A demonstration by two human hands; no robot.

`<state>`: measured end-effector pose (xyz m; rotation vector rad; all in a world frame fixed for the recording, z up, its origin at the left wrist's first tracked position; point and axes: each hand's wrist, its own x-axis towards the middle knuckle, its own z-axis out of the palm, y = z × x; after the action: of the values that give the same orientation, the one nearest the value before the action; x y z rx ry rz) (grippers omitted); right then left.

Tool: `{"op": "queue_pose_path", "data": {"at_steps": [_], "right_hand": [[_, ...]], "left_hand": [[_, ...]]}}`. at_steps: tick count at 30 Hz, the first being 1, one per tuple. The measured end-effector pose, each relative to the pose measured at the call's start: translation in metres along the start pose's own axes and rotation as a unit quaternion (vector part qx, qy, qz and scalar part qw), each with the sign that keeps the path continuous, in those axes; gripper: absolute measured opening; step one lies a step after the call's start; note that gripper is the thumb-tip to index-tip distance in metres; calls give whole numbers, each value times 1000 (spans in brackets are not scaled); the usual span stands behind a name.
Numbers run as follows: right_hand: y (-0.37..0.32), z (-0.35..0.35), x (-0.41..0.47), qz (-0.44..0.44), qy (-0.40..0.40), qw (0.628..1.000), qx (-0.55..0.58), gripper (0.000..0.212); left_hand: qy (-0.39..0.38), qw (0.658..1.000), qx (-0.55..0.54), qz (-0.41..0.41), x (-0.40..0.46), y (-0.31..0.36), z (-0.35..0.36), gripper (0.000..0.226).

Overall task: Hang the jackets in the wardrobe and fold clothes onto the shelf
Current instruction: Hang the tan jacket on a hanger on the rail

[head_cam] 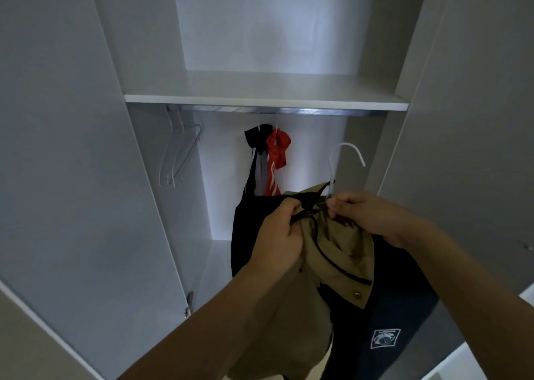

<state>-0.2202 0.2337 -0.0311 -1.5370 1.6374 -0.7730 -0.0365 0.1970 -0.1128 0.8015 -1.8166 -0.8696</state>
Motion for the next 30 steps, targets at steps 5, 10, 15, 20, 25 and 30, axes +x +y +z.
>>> {"op": "queue_pose_path", "data": {"at_steps": [5,10,15,20,25,30], "right_hand": [[0,16,15,74,119,984,113,35],[4,18,28,47,190,980,-46,33],[12,2,34,26,190,975,-113,37],[5,5,39,30,134,986,-94,35],[-19,-3,29,62,-54,996,-31,18],[-42,2,19,55,-177,975,-125,21]], "left_hand": [[-25,992,120,-22,-10,-3,7,14],[-102,982,160,21,-6,3,-14,13],[-173,970,170,34,-9,4,-55,21],[-244,939,238,-51,-5,-8,-78,24],[-254,911,304,-115,-7,-24,-72,17],[-164,947,266,-68,-14,-23,-44,27]]}}
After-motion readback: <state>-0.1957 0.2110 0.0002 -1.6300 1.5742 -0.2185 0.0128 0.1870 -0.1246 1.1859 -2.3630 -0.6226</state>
